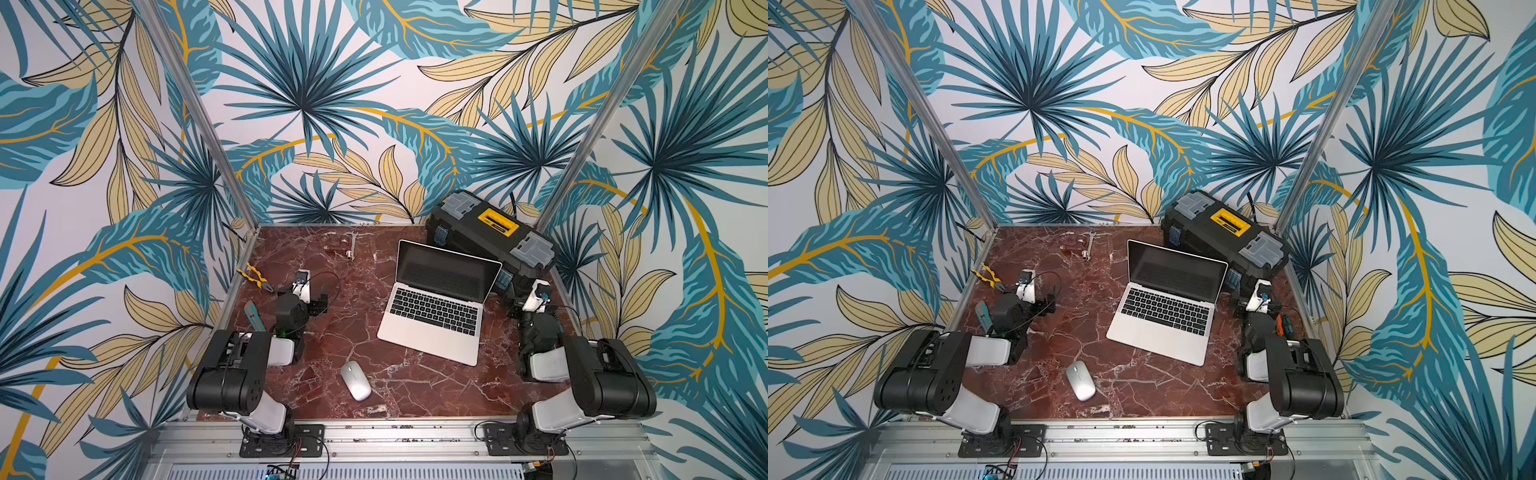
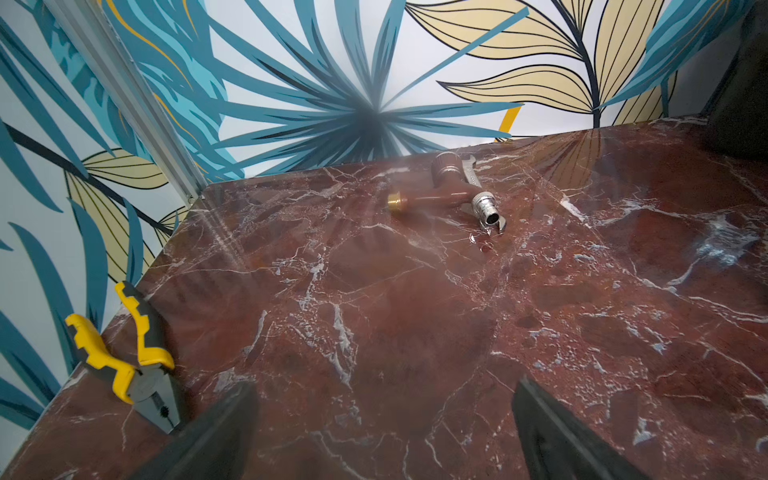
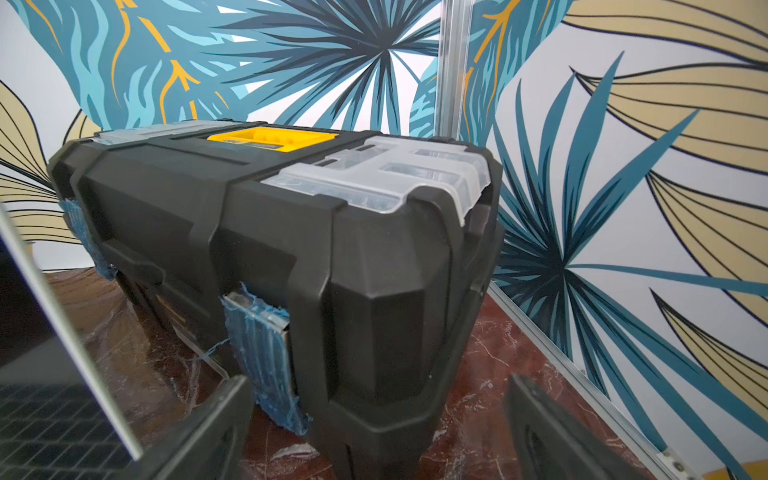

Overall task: Remove the wireless mouse receiver from the laptop
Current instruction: Pick up the mouse from the center of the board.

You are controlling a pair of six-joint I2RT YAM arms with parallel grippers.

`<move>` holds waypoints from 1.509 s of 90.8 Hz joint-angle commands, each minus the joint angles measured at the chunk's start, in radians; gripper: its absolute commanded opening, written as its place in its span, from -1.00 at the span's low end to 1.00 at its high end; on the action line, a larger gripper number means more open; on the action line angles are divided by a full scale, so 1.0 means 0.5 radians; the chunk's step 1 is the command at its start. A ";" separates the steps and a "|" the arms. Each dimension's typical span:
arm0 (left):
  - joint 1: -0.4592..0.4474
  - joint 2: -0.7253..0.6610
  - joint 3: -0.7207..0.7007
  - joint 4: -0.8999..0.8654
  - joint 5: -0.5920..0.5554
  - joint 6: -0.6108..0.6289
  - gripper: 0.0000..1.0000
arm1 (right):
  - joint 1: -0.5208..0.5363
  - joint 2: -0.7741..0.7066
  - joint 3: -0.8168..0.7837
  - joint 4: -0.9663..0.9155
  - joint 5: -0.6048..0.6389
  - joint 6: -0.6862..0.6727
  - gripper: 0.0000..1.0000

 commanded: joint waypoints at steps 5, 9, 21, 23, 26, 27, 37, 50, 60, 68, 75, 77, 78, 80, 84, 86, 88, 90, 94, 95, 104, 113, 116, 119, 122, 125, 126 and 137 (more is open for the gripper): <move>0.007 0.009 0.026 0.045 0.009 -0.008 1.00 | 0.006 -0.019 0.000 -0.010 -0.008 0.011 0.99; 0.006 0.011 0.024 0.046 0.011 -0.008 1.00 | 0.007 -0.019 -0.001 -0.010 -0.009 0.011 0.99; 0.007 0.011 0.024 0.045 0.011 -0.009 1.00 | 0.008 -0.019 -0.001 -0.011 -0.009 0.013 0.99; 0.005 0.012 0.024 0.045 0.008 -0.007 1.00 | 0.007 -0.019 -0.002 -0.010 -0.008 0.012 0.99; 0.007 0.012 0.024 0.046 0.010 -0.009 1.00 | 0.008 -0.019 0.000 -0.010 -0.007 0.011 0.99; 0.006 0.011 0.024 0.045 0.010 -0.010 1.00 | 0.008 -0.019 0.001 -0.011 -0.008 0.011 0.99; 0.006 0.011 0.024 0.045 0.010 -0.010 1.00 | 0.008 -0.019 -0.002 -0.011 -0.008 0.011 0.99; 0.006 0.011 0.026 0.046 0.012 -0.011 1.00 | 0.008 -0.019 0.000 -0.009 -0.008 0.011 0.99; 0.007 0.011 0.024 0.046 0.011 -0.011 1.00 | 0.008 -0.019 0.001 -0.010 -0.008 0.012 0.99; 0.013 0.010 0.024 0.045 0.021 -0.012 1.00 | 0.008 -0.019 -0.001 -0.010 -0.008 0.011 0.99; 0.012 0.011 0.024 0.045 0.019 -0.014 1.00 | 0.005 -0.019 0.001 -0.010 -0.008 0.013 0.99; 0.011 0.011 0.024 0.045 0.016 -0.013 1.00 | 0.005 -0.018 0.001 -0.012 -0.009 0.014 0.99; 0.011 0.009 0.023 0.046 0.011 -0.012 1.00 | 0.005 -0.017 0.001 -0.010 -0.009 0.014 0.99; 0.012 0.009 0.018 0.054 -0.015 -0.018 1.00 | 0.005 -0.017 0.001 -0.010 -0.009 0.013 0.99; 0.003 -0.007 -0.017 0.101 -0.075 -0.032 1.00 | 0.005 -0.016 0.001 -0.014 -0.009 0.015 0.99; 0.000 -0.023 -0.042 0.133 -0.104 -0.042 1.00 | 0.005 -0.018 0.001 -0.014 -0.008 0.016 0.99; 0.000 -0.044 -0.071 0.177 -0.131 -0.052 1.00 | 0.005 -0.017 0.002 -0.015 -0.009 0.014 0.99; 0.000 -0.058 -0.096 0.214 -0.154 -0.060 1.00 | 0.005 -0.016 0.001 -0.012 -0.008 0.014 0.99; 0.001 -0.090 -0.128 0.249 -0.227 -0.078 1.00 | 0.005 -0.016 0.001 -0.011 -0.008 0.016 0.98; 0.000 -0.098 -0.131 0.250 -0.236 -0.080 1.00 | 0.005 -0.018 -0.001 -0.010 -0.008 0.016 0.99; 0.001 -0.182 -0.157 0.233 -0.228 -0.073 1.00 | 0.001 -0.078 0.011 -0.082 0.081 0.058 0.99; 0.001 -0.327 -0.142 0.080 -0.241 -0.072 1.00 | 0.016 -0.185 -0.020 -0.112 0.077 0.025 0.99; 0.001 -0.382 -0.123 -0.004 -0.263 -0.079 1.00 | 0.019 -0.277 -0.016 -0.188 0.103 0.029 0.99; -0.001 -0.445 -0.099 -0.101 -0.284 -0.086 1.00 | 0.020 -0.395 0.015 -0.404 0.132 0.075 0.98; 0.000 -0.508 -0.071 -0.182 -0.294 -0.092 1.00 | 0.020 -0.518 0.070 -0.623 0.175 0.133 0.99; -0.003 -0.573 -0.034 -0.284 -0.313 -0.113 1.00 | 0.020 -0.635 0.128 -0.836 0.200 0.185 0.99; -0.002 -0.597 -0.020 -0.327 -0.321 -0.125 1.00 | 0.020 -0.666 0.150 -0.899 0.201 0.194 0.99; 0.000 -0.790 0.120 -0.798 -0.574 -0.728 1.00 | 0.023 -0.916 0.327 -1.388 0.050 0.450 0.99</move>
